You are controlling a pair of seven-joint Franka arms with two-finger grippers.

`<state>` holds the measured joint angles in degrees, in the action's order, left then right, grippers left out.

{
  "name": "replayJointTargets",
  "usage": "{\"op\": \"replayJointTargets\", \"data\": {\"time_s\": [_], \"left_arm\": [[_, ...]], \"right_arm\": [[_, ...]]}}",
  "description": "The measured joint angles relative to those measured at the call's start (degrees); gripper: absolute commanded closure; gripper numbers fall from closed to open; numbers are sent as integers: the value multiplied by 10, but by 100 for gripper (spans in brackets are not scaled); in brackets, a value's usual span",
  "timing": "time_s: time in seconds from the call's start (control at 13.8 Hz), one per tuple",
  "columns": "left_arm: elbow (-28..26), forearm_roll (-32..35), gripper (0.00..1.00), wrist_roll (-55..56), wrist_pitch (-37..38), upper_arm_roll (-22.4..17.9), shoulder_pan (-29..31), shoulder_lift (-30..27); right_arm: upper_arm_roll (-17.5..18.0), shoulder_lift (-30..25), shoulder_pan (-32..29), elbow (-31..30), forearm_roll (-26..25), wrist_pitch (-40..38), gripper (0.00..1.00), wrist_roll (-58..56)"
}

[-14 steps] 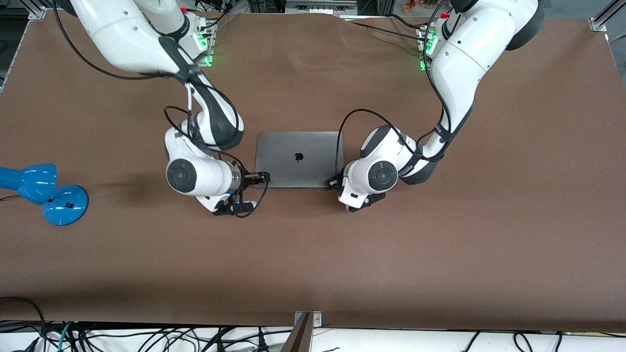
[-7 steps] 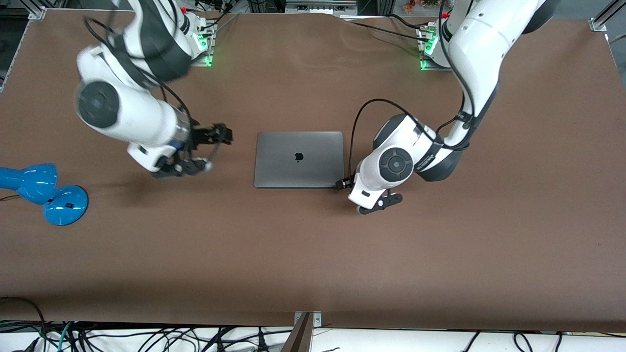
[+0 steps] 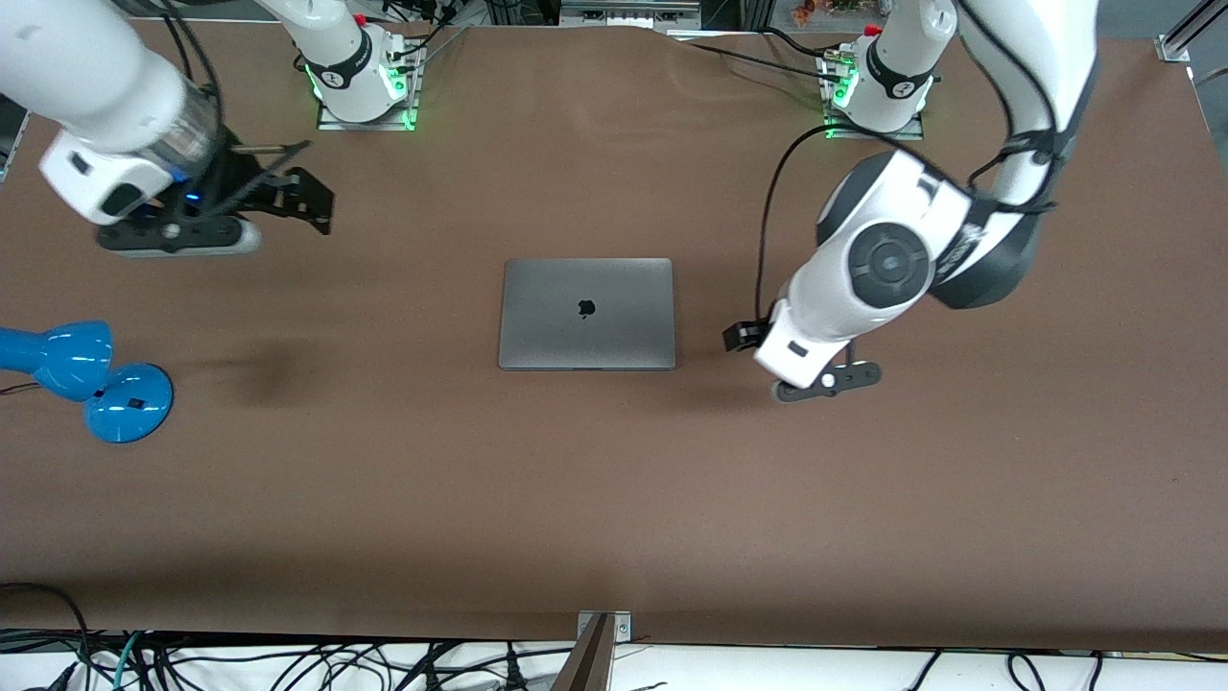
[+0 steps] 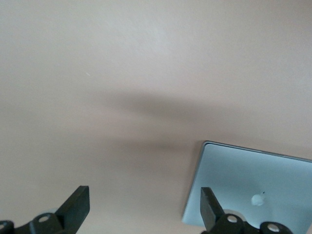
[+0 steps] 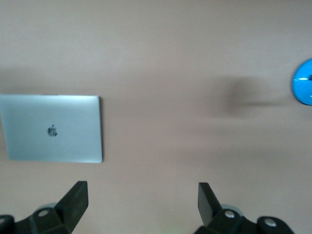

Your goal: Close laptop with both arms from behind

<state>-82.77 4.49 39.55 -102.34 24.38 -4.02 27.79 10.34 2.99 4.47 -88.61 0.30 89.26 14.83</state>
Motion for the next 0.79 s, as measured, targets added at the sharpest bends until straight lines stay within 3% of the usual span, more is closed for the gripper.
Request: {"op": "replayJointTargets", "data": {"time_s": [0.14, 0.36, 0.79], "left_arm": [[-22, 0, 0, -41, 7, -13, 11, -40], [-65, 0, 0, -101, 14, -49, 11, -103], [-172, -6, 0, -210, 40, -134, 10, -243]], "right_arm": [[-16, -10, -16, 0, -6, -13, 0, -1], [-19, -15, -39, 0, -31, -31, 0, -4], [-20, -31, -78, -4, -35, -34, 0, -67]]}}
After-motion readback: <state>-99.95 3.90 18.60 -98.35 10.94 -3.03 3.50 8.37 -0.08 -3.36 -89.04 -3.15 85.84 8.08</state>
